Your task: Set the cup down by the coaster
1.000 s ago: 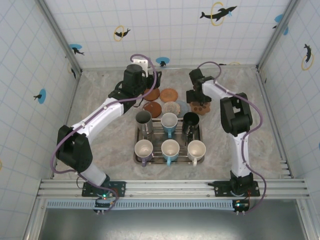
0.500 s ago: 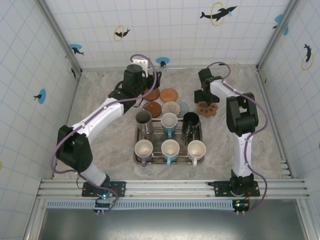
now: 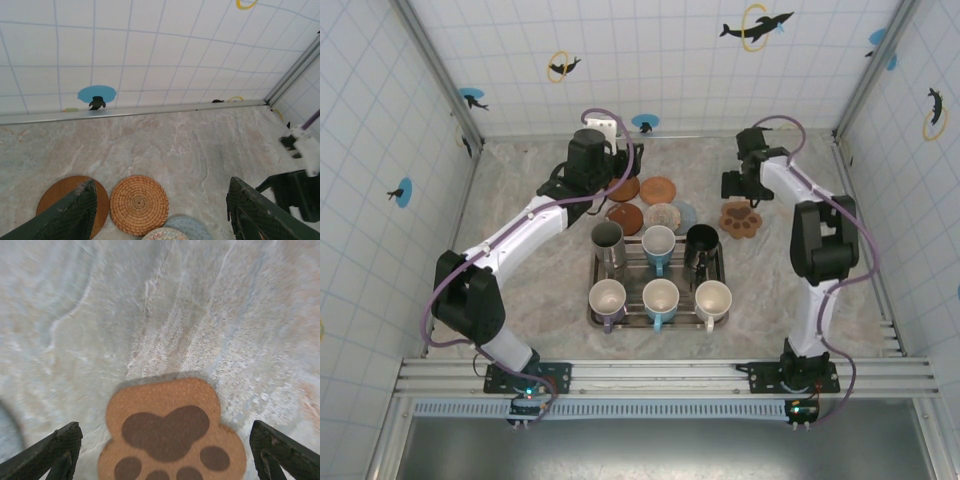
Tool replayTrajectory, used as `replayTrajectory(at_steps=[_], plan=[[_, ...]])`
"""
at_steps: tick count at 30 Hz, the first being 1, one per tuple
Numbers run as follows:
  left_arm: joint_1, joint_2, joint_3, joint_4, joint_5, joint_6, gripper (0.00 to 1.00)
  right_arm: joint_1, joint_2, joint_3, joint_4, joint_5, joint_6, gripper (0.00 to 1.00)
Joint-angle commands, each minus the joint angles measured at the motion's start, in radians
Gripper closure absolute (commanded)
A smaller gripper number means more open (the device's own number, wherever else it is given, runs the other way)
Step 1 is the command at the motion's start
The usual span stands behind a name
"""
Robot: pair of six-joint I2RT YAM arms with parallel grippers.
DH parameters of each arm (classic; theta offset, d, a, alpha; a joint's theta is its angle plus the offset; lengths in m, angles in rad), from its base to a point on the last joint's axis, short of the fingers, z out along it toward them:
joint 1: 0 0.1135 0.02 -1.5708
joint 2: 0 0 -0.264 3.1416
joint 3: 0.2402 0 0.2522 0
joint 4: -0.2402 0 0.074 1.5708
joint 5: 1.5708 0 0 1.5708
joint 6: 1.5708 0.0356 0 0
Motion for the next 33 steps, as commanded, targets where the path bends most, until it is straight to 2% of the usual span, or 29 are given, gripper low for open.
replayTrajectory(at_steps=[1, 11, 17, 25, 29, 33], plan=[[-0.011, -0.031, -0.012, 0.006, -0.002, 0.019, 0.31, 0.011, -0.112, -0.081, -0.001, -0.007, 0.026, 0.11], [-0.013, -0.052, -0.05, 0.003, -0.004, 0.039, 0.31, 0.061, -0.304, -0.375, 0.043, 0.004, 0.132, 0.12], [-0.014, -0.053, -0.068, 0.006, -0.004, 0.039, 0.31, 0.077, -0.354, -0.477, 0.048, 0.021, 0.168, 0.16], [-0.013, -0.05, -0.076, 0.002, 0.002, 0.034, 0.32, 0.077, -0.322, -0.517, 0.093, -0.006, 0.192, 0.22], [-0.014, -0.057, -0.077, -0.008, -0.004, 0.034, 0.32, 0.073, -0.28, -0.518, 0.13, -0.035, 0.199, 0.34], [-0.013, -0.063, -0.081, -0.014, -0.015, 0.034, 0.31, 0.061, -0.248, -0.517, 0.158, -0.072, 0.2, 0.36]])
